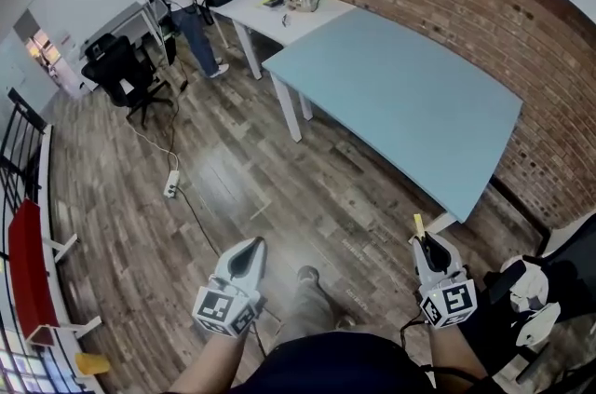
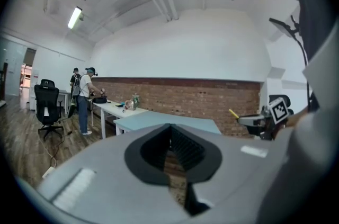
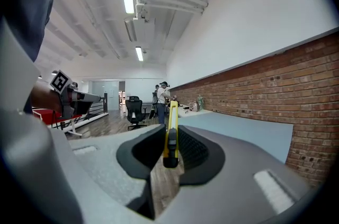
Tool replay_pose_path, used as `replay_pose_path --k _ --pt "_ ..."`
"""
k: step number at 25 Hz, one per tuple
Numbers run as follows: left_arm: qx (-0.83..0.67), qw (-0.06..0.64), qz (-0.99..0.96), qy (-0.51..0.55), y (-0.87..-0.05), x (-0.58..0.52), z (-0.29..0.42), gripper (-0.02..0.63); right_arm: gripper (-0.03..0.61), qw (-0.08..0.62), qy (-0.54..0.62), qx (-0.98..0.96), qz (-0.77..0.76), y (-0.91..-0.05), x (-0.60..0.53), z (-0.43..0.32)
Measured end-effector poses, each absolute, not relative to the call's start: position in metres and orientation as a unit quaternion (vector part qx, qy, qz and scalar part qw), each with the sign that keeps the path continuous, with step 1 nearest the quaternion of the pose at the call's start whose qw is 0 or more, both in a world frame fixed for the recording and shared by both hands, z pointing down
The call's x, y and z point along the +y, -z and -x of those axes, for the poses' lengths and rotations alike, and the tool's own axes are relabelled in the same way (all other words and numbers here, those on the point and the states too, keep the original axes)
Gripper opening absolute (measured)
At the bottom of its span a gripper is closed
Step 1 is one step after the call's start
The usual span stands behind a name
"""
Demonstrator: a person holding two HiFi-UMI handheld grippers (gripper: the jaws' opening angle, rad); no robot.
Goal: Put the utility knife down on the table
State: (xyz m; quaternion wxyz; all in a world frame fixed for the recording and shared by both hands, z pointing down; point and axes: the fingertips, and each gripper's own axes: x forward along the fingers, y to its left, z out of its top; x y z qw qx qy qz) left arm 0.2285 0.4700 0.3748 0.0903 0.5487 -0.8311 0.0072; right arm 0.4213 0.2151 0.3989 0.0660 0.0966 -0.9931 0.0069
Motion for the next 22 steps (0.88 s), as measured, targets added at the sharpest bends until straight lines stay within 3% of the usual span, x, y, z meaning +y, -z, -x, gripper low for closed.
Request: replay_pose_path --k 22 --pt "-0.794 0.063 -0.604 -0.007 -0.365 0.404 -0.021 -0.017 0.077 0.056 -0.019 -0.985 -0.161 -0.373 0.182 -0.259"
